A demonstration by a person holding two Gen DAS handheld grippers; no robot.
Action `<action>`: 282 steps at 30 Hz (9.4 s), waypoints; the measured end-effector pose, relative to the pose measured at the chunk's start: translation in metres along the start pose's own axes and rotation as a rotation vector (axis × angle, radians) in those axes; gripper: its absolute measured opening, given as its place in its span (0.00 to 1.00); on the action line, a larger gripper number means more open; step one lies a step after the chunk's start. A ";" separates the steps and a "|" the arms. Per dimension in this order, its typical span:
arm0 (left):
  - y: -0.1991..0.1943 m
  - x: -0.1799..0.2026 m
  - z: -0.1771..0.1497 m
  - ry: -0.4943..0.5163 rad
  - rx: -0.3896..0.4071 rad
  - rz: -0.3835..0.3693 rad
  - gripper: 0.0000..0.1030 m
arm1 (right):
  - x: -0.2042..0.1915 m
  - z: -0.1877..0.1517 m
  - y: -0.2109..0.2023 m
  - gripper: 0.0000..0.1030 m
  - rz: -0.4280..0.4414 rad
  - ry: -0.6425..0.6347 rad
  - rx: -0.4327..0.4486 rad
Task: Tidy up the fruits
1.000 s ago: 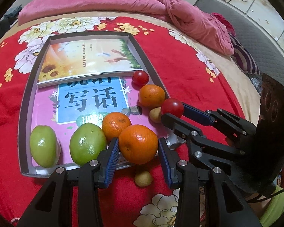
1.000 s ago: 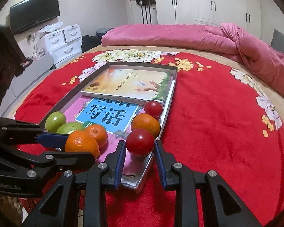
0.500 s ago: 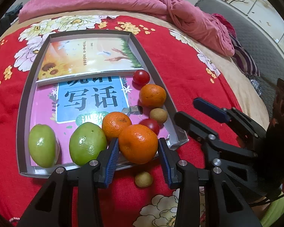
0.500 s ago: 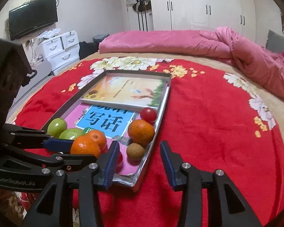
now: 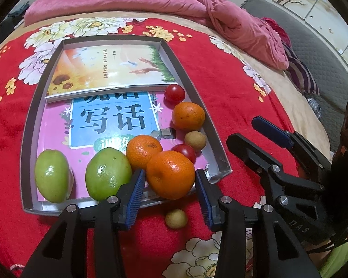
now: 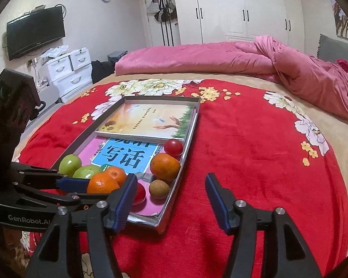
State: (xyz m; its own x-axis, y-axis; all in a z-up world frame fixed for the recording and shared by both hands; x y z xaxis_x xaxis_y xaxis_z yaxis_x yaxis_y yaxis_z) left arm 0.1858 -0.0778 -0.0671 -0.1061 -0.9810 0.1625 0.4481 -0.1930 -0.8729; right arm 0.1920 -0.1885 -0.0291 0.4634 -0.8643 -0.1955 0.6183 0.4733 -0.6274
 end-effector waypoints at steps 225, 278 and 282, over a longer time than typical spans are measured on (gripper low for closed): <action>-0.098 -0.061 -0.108 -0.104 0.164 0.201 0.78 | -0.087 -0.070 -0.066 0.99 -0.086 0.062 -0.014; -0.099 -0.060 -0.105 -0.105 0.152 0.212 0.78 | -0.084 -0.070 -0.067 0.99 -0.102 0.054 -0.001; -0.096 -0.061 -0.104 -0.104 0.153 0.216 0.78 | -0.083 -0.067 -0.071 0.99 -0.098 0.058 0.023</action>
State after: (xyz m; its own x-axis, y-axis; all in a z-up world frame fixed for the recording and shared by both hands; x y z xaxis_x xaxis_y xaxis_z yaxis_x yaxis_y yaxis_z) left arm 0.0569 0.0030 -0.0407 0.0950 -0.9949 0.0333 0.5796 0.0281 -0.8144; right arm 0.0673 -0.1612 -0.0185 0.3628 -0.9148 -0.1775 0.6736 0.3890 -0.6284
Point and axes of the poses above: each gripper's, at about its wrist camera, not at the fingertips, and y roughly the way its jaws point, x to its right, z to its top, the point moved 6 cm from there along y, roughly the way its jaws point, and after that the axes turned 9 degrees about z, right-handed, at the moved point
